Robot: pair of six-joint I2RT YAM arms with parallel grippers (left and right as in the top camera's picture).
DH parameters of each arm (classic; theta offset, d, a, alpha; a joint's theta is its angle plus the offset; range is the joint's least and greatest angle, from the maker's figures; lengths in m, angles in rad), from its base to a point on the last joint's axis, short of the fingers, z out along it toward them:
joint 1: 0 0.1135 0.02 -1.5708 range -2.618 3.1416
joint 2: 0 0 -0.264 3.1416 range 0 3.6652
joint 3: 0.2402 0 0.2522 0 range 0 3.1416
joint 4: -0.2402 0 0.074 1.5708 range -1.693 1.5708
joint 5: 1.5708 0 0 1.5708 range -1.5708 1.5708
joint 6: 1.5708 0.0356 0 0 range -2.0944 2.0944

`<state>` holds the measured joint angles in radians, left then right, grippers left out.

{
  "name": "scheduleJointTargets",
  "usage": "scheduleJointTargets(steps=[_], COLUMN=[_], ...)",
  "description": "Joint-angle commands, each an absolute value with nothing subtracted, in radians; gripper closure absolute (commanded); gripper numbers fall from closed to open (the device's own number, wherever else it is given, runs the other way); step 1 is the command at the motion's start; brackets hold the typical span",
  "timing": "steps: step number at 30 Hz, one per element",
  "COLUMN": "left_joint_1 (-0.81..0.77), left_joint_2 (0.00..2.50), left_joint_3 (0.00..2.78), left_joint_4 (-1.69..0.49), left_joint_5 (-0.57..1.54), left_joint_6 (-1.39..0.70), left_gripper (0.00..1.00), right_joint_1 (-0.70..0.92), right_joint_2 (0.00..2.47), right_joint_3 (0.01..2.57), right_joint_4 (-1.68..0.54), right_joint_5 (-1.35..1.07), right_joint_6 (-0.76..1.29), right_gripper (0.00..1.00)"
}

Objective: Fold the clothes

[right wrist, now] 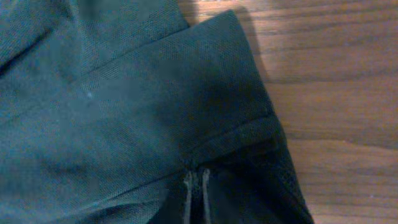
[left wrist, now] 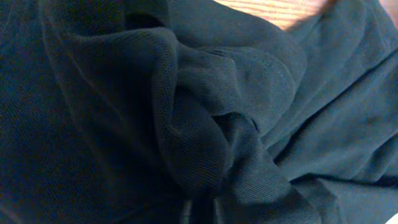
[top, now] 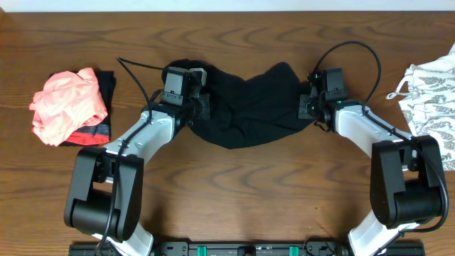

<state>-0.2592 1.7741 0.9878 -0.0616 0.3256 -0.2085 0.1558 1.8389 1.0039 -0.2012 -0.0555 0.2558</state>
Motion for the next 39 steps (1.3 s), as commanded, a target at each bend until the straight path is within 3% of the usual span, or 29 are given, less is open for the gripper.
scheduleJointTargets(steps=[1,13,19,25,39], left_joint_1=[-0.259,-0.167,-0.134,-0.134,-0.136], left_joint_2=[1.774,1.375,1.234,1.224,1.178], left_joint_3=[1.0,1.045,1.045,1.045,1.045], left_joint_4=[-0.061,-0.078,-0.206,-0.319,-0.26], left_joint_5=[0.319,0.214,0.192,0.193,0.192], left_joint_6=[-0.2,-0.17,-0.17,-0.17,-0.17], left_gripper=[0.94,0.94,0.94,0.94,0.94], right_joint_1=[0.13,-0.147,-0.274,-0.303,-0.302], right_joint_2=[1.829,1.554,1.514,1.511,1.511], right_joint_3=[1.005,1.303,1.395,1.395,1.395], right_joint_4=[-0.198,-0.393,-0.508,-0.606,-0.618], right_joint_5=[-0.042,-0.053,-0.076,-0.079,-0.08], right_joint_6=[0.288,0.209,0.177,0.16,0.152], right_gripper=[0.99,0.99,0.99,0.99,0.99])
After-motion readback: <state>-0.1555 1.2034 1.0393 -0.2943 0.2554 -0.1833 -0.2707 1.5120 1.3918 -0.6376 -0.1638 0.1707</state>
